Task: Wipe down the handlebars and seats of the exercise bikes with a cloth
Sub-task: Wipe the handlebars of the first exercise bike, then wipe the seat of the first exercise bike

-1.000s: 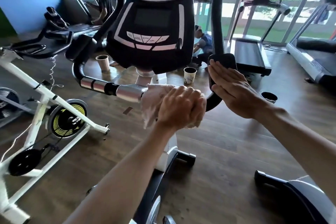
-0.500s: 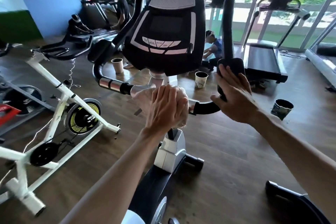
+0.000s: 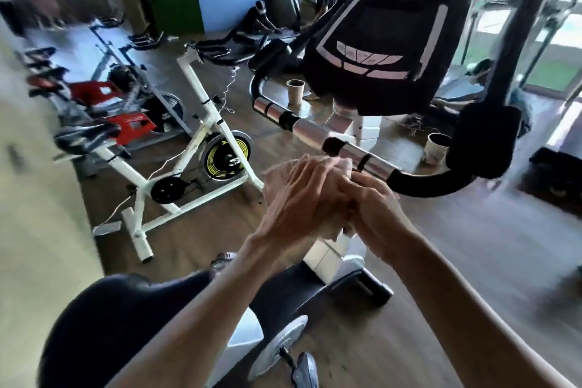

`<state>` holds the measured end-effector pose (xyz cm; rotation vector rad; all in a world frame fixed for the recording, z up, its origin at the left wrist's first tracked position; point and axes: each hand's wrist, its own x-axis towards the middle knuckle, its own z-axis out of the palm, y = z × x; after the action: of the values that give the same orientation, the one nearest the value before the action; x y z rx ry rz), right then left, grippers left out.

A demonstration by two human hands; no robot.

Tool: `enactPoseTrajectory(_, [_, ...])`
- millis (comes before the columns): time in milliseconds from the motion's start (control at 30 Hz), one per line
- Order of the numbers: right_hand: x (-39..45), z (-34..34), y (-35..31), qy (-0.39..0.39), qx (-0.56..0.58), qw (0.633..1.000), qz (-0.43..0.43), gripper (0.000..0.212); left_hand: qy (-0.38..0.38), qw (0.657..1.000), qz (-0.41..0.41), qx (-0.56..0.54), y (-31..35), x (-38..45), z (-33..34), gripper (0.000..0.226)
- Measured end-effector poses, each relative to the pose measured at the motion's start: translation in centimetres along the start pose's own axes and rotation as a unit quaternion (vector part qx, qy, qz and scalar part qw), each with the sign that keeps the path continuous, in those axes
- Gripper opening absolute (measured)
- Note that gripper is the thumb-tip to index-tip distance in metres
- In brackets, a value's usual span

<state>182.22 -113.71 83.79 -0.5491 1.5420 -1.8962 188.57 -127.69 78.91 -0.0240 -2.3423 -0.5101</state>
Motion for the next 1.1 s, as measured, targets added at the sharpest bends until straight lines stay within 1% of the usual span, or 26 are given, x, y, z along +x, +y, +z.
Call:
enactPoseTrajectory(33, [0.3,-0.1,0.4,-0.009,-0.002,1.000,0.017,0.018,0.001,0.998,-0.062,-0.008,0.4,-0.9,-0.2,0.069])
enactPoseTrajectory(67, [0.5,-0.3,0.9,-0.012,-0.007,0.999,0.029,0.020,0.020,0.991,-0.134,-0.012,0.8,-2.0,-0.3,0.074])
enactPoseTrajectory(100, [0.8,-0.5,1.3,-0.008,-0.022,0.999,0.033,0.023,0.058,0.977,-0.207,-0.011,1.5,-3.1,-0.5,0.076])
enactPoseTrajectory(133, [1.1,-0.8,1.8,-0.006,-0.036,0.999,0.034,0.027,0.101,0.954,-0.282,-0.010,2.2,-4.2,-0.6,0.075])
enactPoseTrajectory(167, [1.3,-1.0,2.1,-0.012,-0.044,0.998,0.038,0.030,0.129,0.925,-0.356,-0.024,2.7,-5.0,-0.8,0.070])
enactPoseTrajectory(200, [1.4,-1.1,2.3,-0.029,-0.043,0.998,0.045,0.033,0.139,0.891,-0.426,-0.069,3.1,-5.6,-1.1,0.064])
enactPoseTrajectory(233, [1.3,-1.0,2.4,-0.055,-0.033,0.996,0.057,0.034,0.145,0.847,-0.486,-0.159,3.4,-6.0,-1.4,0.058])
enactPoseTrajectory(267, [1.2,-0.9,2.7,-0.087,-0.026,0.994,0.068,0.033,0.147,0.799,-0.522,-0.261,3.6,-6.5,-1.8,0.055])
enactPoseTrajectory(300, [1.1,-0.7,2.8,-0.120,-0.018,0.989,0.080,0.032,0.140,0.767,-0.536,-0.324,4.0,-7.0,-2.2,0.054])
enactPoseTrajectory(333, [0.9,-0.5,3.0,-0.152,-0.011,0.984,0.096,0.030,0.132,0.759,-0.533,-0.349,4.6,-7.5,-2.6,0.051])
enactPoseTrajectory(400, [0.5,0.0,3.5,-0.210,-0.018,0.969,0.130,0.029,0.137,0.755,-0.523,-0.372,5.9,-8.6,-3.1,0.046])
enactPoseTrajectory(467, [0.0,0.6,4.0,-0.242,-0.062,0.959,0.133,0.027,0.157,0.744,-0.530,-0.374,6.9,-9.8,-3.4,0.046])
enactPoseTrajectory(500, [-0.1,0.8,4.5,-0.244,-0.107,0.958,0.106,0.025,0.166,0.742,-0.536,-0.368,7.3,-10.4,-3.5,0.046])
enactPoseTrajectory(533, [-0.2,1.0,4.7,-0.235,-0.168,0.956,0.057,0.021,0.174,0.741,-0.539,-0.361,7.7,-11.1,-3.5,0.045])
enactPoseTrajectory(600, [-0.3,1.2,5.0,-0.215,-0.284,0.933,-0.050,0.019,0.208,0.725,-0.546,-0.366,8.2,-12.3,-3.7,0.044])
enactPoseTrajectory(633, [-0.3,1.3,5.1,-0.219,-0.314,0.921,-0.074,0.021,0.221,0.715,-0.547,-0.374,8.6,-12.6,-3.9,0.045])
enactPoseTrajectory(667, [-0.5,1.4,5.1,-0.244,-0.317,0.914,-0.068,0.024,0.225,0.711,-0.544,-0.384,8.8,-12.9,-4.0,0.046])
enactPoseTrajectory(733, [-1.3,1.7,5.4,-0.320,-0.239,0.917,0.022,0.029,0.224,0.707,-0.536,-0.404,9.2,-13.2,-4.2,0.052])
enactPoseTrajectory(767, [-1.6,1.9,5.7,-0.339,-0.198,0.918,0.060,0.032,0.224,0.699,-0.538,-0.414,9.4,-13.4,-4.4,0.054])
enactPoseTrajectory(800, [-2.0,2.1,6.0,-0.345,-0.182,0.918,0.065,0.033,0.226,0.691,-0.541,-0.423,9.5,-13.8,-4.5,0.056])
enactPoseTrajectory(900, [-2.2,3.2,8.1,-0.329,-0.212,0.920,0.016,0.029,0.239,0.684,-0.563,-0.397,9.7,-15.6,-4.6,0.056])
enactPoseTrajectory(1000, [-2.2,4.6,11.0,-0.324,-0.241,0.915,-0.004,0.024,0.292,0.663,-0.598,-0.344,9.5,-18.2,-4.5,0.058])
enactPoseTrajectory(1033, [-2.3,5.4,11.7,-0.332,-0.250,0.909,-0.004,0.023,0.308,0.653,-0.603,-0.339,9.4,-19.2,-4.6,0.059])
enactPoseTrajectory(1100, [-2.4,7.3,12.8,-0.374,-0.270,0.887,-0.006,0.022,0.336,0.640,-0.601,-0.342,8.7,-21.0,-5.1,0.055])
